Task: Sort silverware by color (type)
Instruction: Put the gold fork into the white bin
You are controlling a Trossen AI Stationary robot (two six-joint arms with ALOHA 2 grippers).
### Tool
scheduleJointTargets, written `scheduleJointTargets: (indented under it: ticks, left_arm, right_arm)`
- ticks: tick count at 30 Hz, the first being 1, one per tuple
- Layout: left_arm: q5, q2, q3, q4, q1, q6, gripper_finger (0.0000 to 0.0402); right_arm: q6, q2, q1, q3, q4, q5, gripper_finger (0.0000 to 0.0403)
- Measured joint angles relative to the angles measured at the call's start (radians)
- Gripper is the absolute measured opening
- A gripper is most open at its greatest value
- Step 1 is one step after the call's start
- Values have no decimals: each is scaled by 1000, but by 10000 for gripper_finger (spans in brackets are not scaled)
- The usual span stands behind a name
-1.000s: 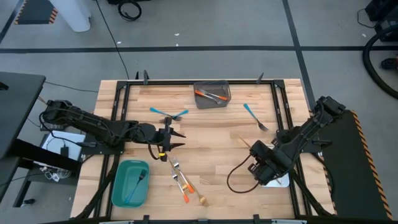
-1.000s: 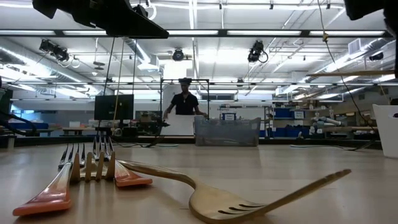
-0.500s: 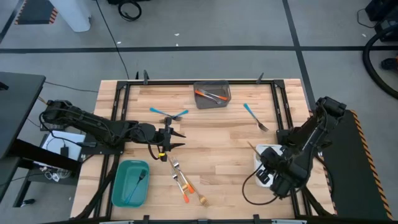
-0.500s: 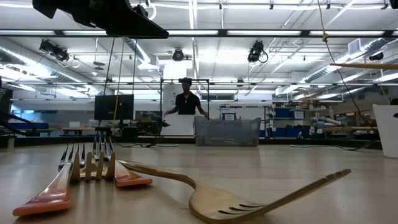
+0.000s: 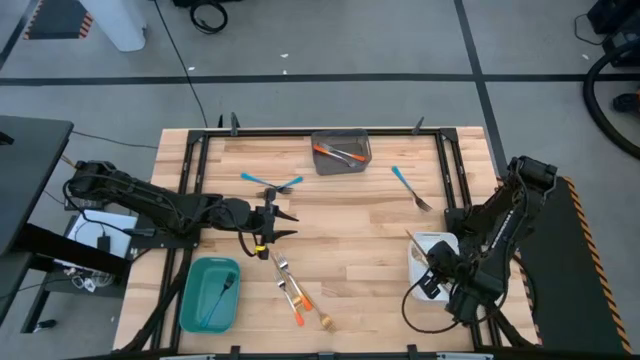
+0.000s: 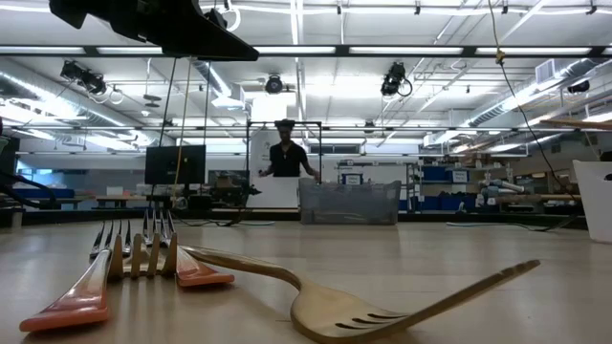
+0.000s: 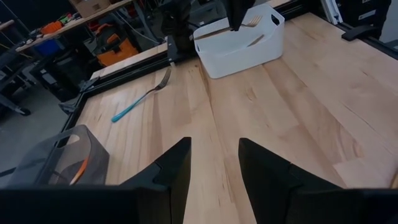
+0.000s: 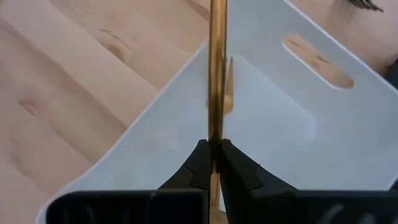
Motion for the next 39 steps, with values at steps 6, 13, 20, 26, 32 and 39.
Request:
scheduleJointTargets:
  ticks: [6,13,20,26,32,39]
  left_arm:
    - [0,0,0,-11,-1,-4,142]
    - [0,0,0,-15,0,-4,142]
    - [0,0,0,-16,0,-5,142]
    - [0,0,0,-16,0,-5,142]
    - [0,0,0,-15,0,-5,142]
    - [0,0,0,-15,0,-6,142]
  right_arm:
    - [63,0,40,-1,-8,7,20]
    - [141,0,47,-29,22,-16,21]
    - [165,0,47,-98,124,-102,21]
    - [164,0,47,-115,151,-109,23]
    - [152,0,36,-116,154,-169,56]
    - [146,0,18,-116,152,-198,100]
